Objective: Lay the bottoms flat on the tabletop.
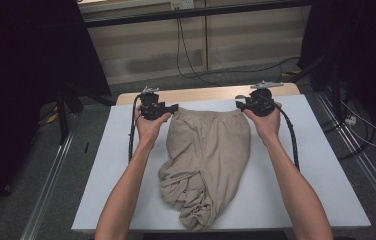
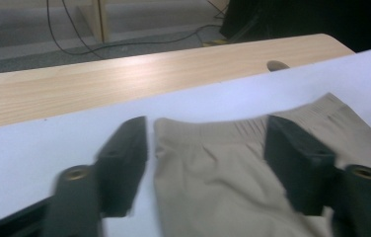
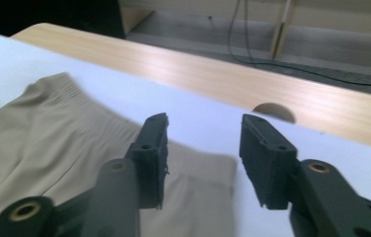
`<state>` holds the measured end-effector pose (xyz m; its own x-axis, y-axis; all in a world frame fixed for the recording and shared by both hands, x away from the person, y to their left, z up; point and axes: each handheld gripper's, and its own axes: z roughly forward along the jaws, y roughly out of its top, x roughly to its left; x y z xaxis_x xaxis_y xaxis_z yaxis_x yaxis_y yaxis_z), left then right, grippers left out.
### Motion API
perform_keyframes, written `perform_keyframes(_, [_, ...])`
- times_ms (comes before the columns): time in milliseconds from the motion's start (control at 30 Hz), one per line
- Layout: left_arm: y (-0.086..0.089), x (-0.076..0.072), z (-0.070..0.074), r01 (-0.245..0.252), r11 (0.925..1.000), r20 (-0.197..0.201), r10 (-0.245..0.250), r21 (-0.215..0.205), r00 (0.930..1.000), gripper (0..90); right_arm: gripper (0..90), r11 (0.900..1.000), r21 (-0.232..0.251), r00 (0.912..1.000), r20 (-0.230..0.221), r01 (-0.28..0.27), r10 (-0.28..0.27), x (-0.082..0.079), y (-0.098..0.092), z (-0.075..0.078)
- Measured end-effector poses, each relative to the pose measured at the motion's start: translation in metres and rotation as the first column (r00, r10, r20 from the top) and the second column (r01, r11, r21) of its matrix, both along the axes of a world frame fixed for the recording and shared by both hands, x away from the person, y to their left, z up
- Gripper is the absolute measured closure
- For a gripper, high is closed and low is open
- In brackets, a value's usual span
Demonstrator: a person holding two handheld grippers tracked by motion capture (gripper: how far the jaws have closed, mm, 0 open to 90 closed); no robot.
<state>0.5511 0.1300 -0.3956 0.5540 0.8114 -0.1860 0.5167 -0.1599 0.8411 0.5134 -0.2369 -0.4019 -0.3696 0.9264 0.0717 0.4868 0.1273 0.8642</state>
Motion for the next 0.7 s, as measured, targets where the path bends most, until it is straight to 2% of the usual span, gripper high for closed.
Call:
perform_keyframes(67, [0.0, -0.008, -0.001, 0.021, 0.9997, 0.001, -0.021, 0.011, 0.9998, 25.8, 44.8, 1.0, 0.007, 0.9995, -0.011, -0.029, 0.029, -0.011, 0.003, -0.004])
perform_keyframes(133, [0.001, -0.02, -0.001, 0.038, 0.998, 0.009, -0.038, 0.05, 0.9992, 20.6, 42.3, 0.997, 0.003, 0.9967, -0.015, -0.079, 0.079, -0.027, 0.008, -0.007])
perform_keyframes(200, [0.003, -0.034, -0.002, 0.066, 0.9964, 0.017, -0.067, 0.053, 0.9976, 18.6, 39.6, 0.991, 0.013, 0.9912, -0.023, -0.13, 0.131, -0.045, 0.014, -0.008])
perform_keyframes(267, [0.006, -0.052, -0.003, 0.079, 0.9948, 0.032, -0.082, 0.064, 0.9961, 17.5, 40.4, 0.98, 0.027, 0.98, -0.028, -0.196, 0.197, -0.067, 0.021, -0.008])
perform_keyframes(333, [0.009, -0.069, -0.003, 0.104, 0.9915, 0.044, -0.107, 0.079, 0.9932, 16.3, 46.8, 0.969, 0.025, 0.9688, -0.031, -0.245, 0.246, -0.089, 0.027, -0.008])
perform_keyframes(367, [0.011, -0.075, -0.003, 0.113, 0.9894, 0.05, -0.118, 0.09, 0.9918, 16.3, 52.8, 0.958, 0.02, 0.9571, -0.036, -0.287, 0.288, -0.104, 0.031, -0.009])
perform_keyframes(433, [0.014, -0.091, -0.005, 0.134, 0.9878, 0.048, -0.138, 0.079, 0.9893, 16.3, 58.3, 0.949, 0.04, 0.948, -0.041, -0.314, 0.316, -0.126, 0.036, -0.009])
perform_keyframes(467, [0.016, -0.1, -0.006, 0.137, 0.9872, 0.051, -0.142, 0.081, 0.9886, 16.3, 63.8, 0.936, 0.06, 0.9356, -0.041, -0.348, 0.351, -0.139, 0.039, -0.009])
perform_keyframes(500, [0.017, -0.108, -0.009, 0.141, 0.9857, 0.053, -0.146, 0.092, 0.9878, 16.3, 65.5, 0.924, 0.063, 0.9238, -0.042, -0.378, 0.381, -0.151, 0.043, -0.01])
perform_keyframes(533, [0.018, -0.116, -0.013, 0.154, 0.9839, 0.049, -0.159, 0.091, 0.9861, 16.3, 68.4, 0.917, 0.065, 0.9167, -0.047, -0.394, 0.397, -0.165, 0.048, -0.012])
perform_keyframes(567, [0.018, -0.124, -0.018, 0.171, 0.9818, 0.038, -0.175, 0.083, 0.9839, 16.3, 74.2, 0.904, 0.082, 0.9029, -0.062, -0.42, 0.425, -0.177, 0.053, -0.015])
perform_keyframes(633, [0.018, -0.139, -0.025, 0.173, 0.9811, 0.008, -0.174, 0.086, 0.9847, 17.6, 79.0, 0.876, 0.074, 0.8718, -0.088, -0.477, 0.482, -0.201, 0.065, -0.023])
perform_keyframes(667, [0.017, -0.145, -0.025, 0.18, 0.9796, -0.005, -0.181, 0.089, 0.9836, 17.6, 79.6, 0.864, 0.077, 0.8587, -0.096, -0.498, 0.503, -0.208, 0.069, -0.025])
perform_keyframes(700, [0.017, -0.152, -0.025, 0.192, 0.9774, 0.002, -0.193, 0.089, 0.9812, 17.6, 80.8, 0.849, 0.071, 0.8434, -0.1, -0.523, 0.528, -0.216, 0.074, -0.027])
